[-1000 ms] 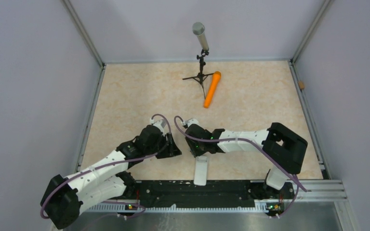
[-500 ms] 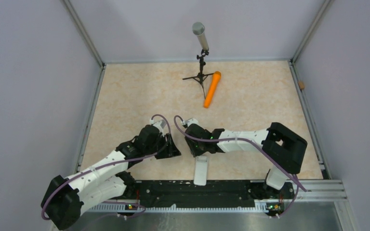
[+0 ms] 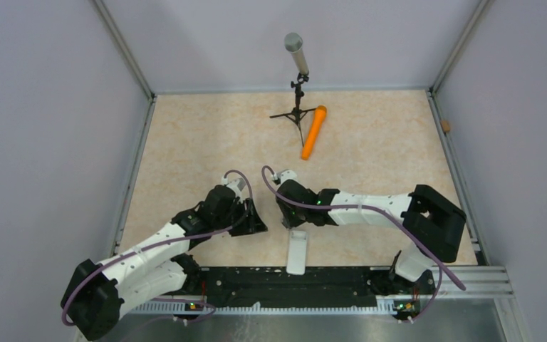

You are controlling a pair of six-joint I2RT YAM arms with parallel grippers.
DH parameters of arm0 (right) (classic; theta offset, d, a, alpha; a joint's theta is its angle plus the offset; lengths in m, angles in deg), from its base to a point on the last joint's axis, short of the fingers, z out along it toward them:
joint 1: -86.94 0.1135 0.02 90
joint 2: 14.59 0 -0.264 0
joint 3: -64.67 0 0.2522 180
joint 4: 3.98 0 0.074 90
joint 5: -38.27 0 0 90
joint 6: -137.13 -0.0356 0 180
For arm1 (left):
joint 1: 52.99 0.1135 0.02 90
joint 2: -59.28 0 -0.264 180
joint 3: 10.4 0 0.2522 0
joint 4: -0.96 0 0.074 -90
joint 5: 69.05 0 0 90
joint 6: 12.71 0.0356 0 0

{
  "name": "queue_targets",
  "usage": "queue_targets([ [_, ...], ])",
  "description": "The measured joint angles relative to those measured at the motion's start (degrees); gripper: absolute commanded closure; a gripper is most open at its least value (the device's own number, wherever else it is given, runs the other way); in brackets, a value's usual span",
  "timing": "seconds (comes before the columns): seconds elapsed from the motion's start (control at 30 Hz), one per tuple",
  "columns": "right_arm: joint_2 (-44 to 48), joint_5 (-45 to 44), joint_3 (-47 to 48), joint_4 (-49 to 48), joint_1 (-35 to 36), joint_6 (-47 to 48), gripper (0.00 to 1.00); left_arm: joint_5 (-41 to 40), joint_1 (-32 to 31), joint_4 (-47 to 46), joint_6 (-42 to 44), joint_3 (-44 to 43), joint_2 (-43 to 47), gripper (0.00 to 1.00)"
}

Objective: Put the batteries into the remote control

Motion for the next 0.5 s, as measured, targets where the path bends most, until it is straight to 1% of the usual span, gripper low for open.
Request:
queue_targets([
  [0.17, -0.3, -0.2, 0.0, 0.8, 0.0, 0.0, 0.76, 0.2, 0.2, 0.0, 0.0, 0.0, 0.0, 0.46],
  [0.5, -2.9, -0.2, 0.0, 0.9, 0.0, 0.1, 0.77, 0.2, 0.6, 0.0, 0.0, 0.2, 0.0, 0.47],
])
